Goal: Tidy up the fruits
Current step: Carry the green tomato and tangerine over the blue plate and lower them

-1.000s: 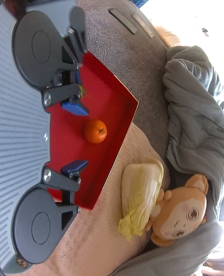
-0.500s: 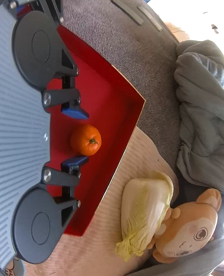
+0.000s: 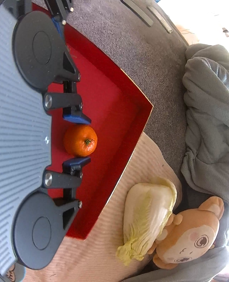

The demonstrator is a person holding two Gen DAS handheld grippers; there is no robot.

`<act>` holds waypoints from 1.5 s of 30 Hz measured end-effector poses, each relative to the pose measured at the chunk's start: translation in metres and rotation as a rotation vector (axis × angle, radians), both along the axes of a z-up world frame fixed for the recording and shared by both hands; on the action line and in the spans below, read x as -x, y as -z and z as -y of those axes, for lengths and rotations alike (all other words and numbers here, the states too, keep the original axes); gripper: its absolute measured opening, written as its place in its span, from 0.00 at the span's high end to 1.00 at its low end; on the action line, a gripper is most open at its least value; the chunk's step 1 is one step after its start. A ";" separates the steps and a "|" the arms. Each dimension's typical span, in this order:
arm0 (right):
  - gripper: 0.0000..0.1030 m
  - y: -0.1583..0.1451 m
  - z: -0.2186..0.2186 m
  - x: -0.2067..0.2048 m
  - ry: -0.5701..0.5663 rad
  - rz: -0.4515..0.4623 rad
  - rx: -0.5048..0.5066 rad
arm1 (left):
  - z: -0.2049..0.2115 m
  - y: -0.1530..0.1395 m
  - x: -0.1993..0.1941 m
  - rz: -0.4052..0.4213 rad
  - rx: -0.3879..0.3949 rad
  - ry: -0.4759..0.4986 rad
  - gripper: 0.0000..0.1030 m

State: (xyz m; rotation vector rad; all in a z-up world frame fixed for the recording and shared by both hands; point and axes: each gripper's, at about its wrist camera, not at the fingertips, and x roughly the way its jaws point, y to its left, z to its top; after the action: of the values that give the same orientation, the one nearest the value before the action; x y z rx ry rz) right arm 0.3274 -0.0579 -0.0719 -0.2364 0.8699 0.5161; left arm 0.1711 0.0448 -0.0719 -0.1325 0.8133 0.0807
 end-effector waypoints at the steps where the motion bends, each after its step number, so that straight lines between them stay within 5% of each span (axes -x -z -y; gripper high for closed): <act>1: 0.56 -0.002 0.003 0.003 0.000 0.001 -0.001 | 0.001 0.000 0.001 0.001 0.001 -0.003 0.69; 22: 0.56 -0.063 0.105 0.082 0.050 0.038 -0.072 | 0.028 -0.021 0.023 0.027 -0.032 0.018 0.69; 34: 0.56 -0.095 0.223 0.126 0.245 0.087 -0.110 | 0.087 -0.037 0.028 0.061 -0.042 0.132 0.69; 45: 0.56 -0.061 0.303 0.137 0.417 -0.018 -0.010 | 0.179 -0.035 0.015 0.060 -0.038 0.324 0.69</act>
State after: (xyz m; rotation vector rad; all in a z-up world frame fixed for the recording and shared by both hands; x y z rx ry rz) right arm 0.1904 -0.3611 -0.0104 -0.0367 0.9044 0.1340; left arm 0.1566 -0.1343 -0.0369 0.0335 0.7640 -0.2121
